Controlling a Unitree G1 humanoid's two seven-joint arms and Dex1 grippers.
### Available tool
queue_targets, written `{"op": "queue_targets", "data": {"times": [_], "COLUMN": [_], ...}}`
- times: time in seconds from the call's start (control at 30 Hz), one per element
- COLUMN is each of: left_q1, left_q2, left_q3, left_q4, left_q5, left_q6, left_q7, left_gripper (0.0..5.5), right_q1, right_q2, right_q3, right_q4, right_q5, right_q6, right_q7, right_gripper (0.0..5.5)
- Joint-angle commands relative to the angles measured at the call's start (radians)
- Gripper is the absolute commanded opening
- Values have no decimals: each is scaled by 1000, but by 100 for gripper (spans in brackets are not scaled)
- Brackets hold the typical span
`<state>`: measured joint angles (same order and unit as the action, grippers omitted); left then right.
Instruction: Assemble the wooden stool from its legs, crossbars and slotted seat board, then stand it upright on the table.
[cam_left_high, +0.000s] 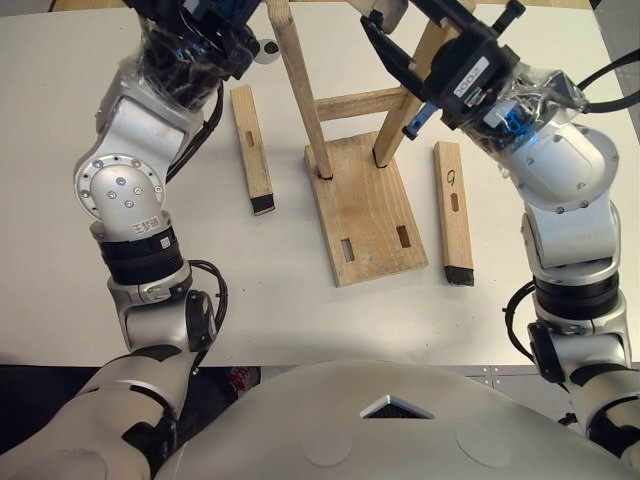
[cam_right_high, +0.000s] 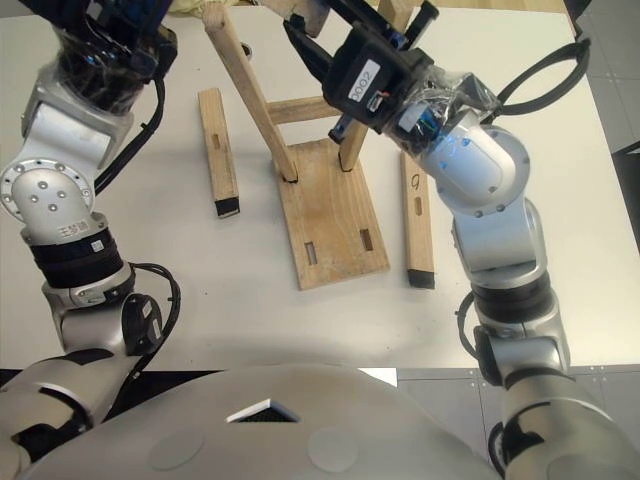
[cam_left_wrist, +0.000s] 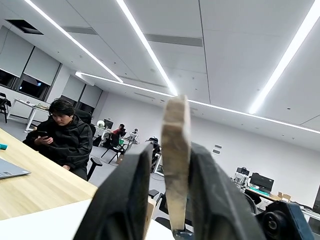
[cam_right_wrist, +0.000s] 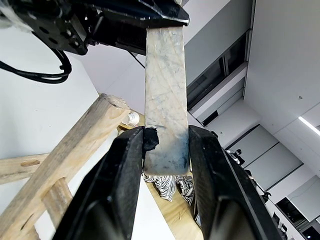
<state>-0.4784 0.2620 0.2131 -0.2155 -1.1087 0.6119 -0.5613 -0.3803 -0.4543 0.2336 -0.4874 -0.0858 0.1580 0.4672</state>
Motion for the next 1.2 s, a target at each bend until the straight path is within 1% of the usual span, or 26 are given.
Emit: {"op": "queue_targets", "data": {"times": [0.03, 0.13, 0.17, 0.23, 0.37, 0.43, 0.5, 0.57, 0.63, 0.67, 0.73, 0.8, 0.83, 1.0, 1.1, 1.2], "left_q1": [2, 1, -1, 3, -20, -25, 1, 65, 144, 166, 182, 180, 181, 174, 173, 185], "left_q2": [-10, -15, -14, 11, 140, 246, 342, 395, 402, 394, 365, 326, 296, 138, 92, 79], "left_q3": [6, 18, 27, 59, 203, 309, 414, 460, 467, 466, 451, 428, 412, 320, 258, 211], "left_q4": [15, 14, 9, -15, -2, -4, -2, -1, -9, -1, 40, 87, 112, 252, 295, 287], "left_q5": [30, 39, 39, 37, -8, -63, -145, -193, -192, -188, -150, -117, -97, -17, 54, 131], "left_q6": [-25, -52, -60, -68, -47, -12, 48, 121, 174, 186, 184, 168, 154, 100, 88, 79], "left_q7": [2, 1, 3, 7, 24, 62, 141, 241, 348, 393, 476, 519, 524, 510, 497, 493], "left_gripper": [46, 38, 38, 37, 37, 37, 37, 37, 37, 37, 37, 37, 37, 37, 37, 37], "right_q1": [-34, -33, -30, -15, -3, -10, -30, -69, -105, -114, -110, -97, -89, -20, 10, 49], "right_q2": [21, 26, 27, 2, -54, -69, -58, -32, -29, -28, -25, -3, 19, 121, 150, 166], "right_q3": [-12, -9, -7, 9, -38, -109, -237, -384, -481, -509, -528, -537, -543, -530, -506, -496], "right_q4": [-28, -38, -42, -21, 71, 91, 88, 78, 85, 88, 109, 124, 128, 152, 135, 111], "right_q5": [20, 32, 36, 10, -89, -102, -84, -53, -41, -46, -76, -87, -80, -44, -49, -49], "right_q6": [13, 30, 36, 49, 92, 119, 149, 180, 178, 173, 173, 195, 215, 251, 253, 257], "right_q7": [15, 29, 33, 49, 14, -18, -88, -181, -261, -292, -345, -390, -410, -466, -483, -493], "right_gripper": [131, 131, 167, 204, 277, 310, 313, 313, 313, 313, 286, 253, 244, 162, 118, 67]}}
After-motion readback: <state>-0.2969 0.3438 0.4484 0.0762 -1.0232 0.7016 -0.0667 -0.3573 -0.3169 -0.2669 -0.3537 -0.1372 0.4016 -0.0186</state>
